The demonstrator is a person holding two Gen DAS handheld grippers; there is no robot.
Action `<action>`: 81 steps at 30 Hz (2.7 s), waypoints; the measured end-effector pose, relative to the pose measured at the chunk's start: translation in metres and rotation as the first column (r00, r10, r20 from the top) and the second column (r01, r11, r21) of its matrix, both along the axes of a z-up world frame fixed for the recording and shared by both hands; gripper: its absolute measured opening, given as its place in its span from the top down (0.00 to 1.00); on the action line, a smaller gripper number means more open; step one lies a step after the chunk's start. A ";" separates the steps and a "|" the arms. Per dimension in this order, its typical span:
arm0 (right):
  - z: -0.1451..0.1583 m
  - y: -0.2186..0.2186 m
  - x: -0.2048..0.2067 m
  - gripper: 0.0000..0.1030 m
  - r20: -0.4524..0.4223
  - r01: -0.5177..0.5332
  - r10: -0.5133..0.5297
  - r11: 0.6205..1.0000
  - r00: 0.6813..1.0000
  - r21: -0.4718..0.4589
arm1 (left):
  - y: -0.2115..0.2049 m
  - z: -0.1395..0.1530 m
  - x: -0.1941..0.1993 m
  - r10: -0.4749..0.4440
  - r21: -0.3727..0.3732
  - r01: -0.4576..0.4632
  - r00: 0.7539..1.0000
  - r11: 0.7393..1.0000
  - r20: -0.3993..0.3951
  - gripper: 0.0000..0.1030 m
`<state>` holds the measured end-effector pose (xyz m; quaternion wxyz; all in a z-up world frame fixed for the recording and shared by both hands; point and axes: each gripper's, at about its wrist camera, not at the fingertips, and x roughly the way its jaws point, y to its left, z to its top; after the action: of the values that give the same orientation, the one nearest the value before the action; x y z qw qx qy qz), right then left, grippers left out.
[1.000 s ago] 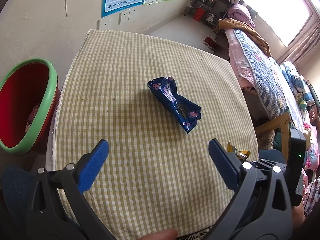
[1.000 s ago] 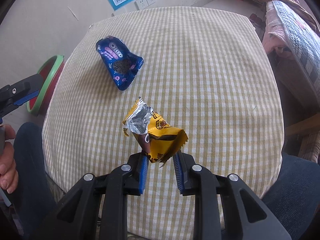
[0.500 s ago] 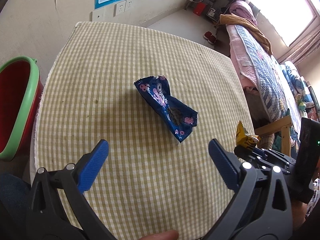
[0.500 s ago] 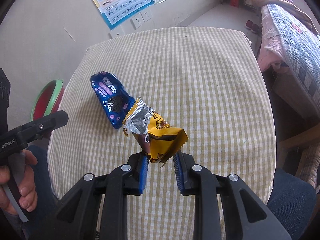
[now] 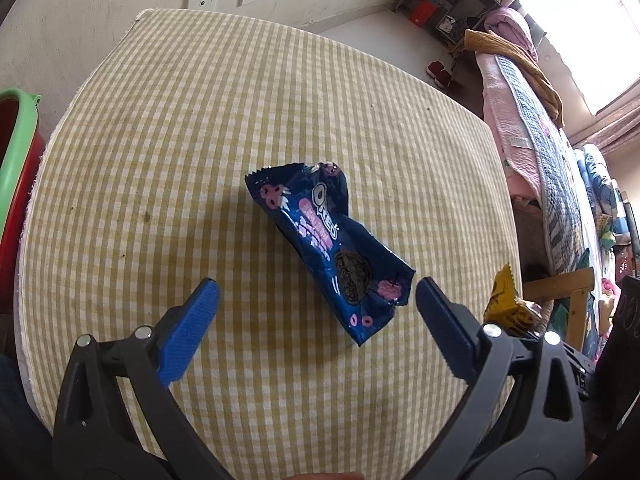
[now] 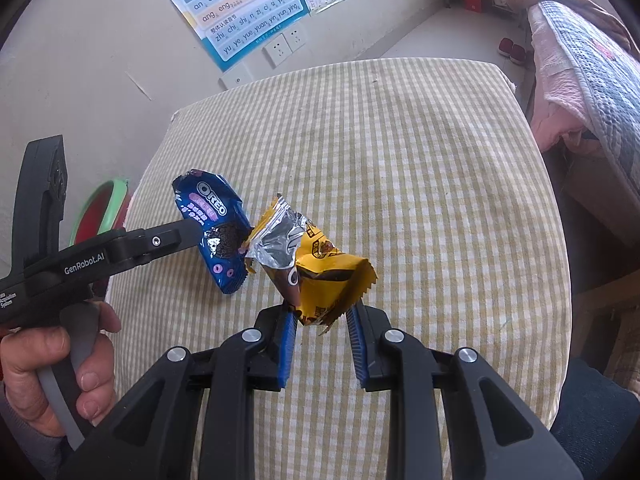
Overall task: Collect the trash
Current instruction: 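Grasp the blue Oreo wrapper with the left tool while the right tool holds the candy wrapper, then carry the Oreo wrapper and candy wrapper over the bin with both tools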
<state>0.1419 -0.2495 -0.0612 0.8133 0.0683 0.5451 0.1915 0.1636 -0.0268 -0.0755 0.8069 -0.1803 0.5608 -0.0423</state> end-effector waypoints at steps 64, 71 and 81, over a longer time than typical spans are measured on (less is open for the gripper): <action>0.069 0.155 -0.012 0.77 0.181 -0.209 0.213 0.977 0.960 -0.039 | 0.140 0.091 -0.079 0.096 0.084 -0.117 0.970 0.990 0.224 0.96; 0.081 0.239 -0.006 0.77 0.210 -0.316 0.314 0.948 0.926 -0.023 | 0.211 0.097 -0.096 0.212 0.100 -0.241 0.948 0.965 0.239 0.96; 0.083 0.368 0.006 0.77 0.232 -0.463 0.452 0.886 0.862 -0.003 | 0.301 0.095 -0.112 0.323 0.107 -0.357 0.914 0.928 0.247 0.96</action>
<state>0.1482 0.1181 0.0217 0.7992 -0.0638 0.4444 0.3997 0.0512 0.2738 0.0193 0.8715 -0.2081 0.4273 0.1209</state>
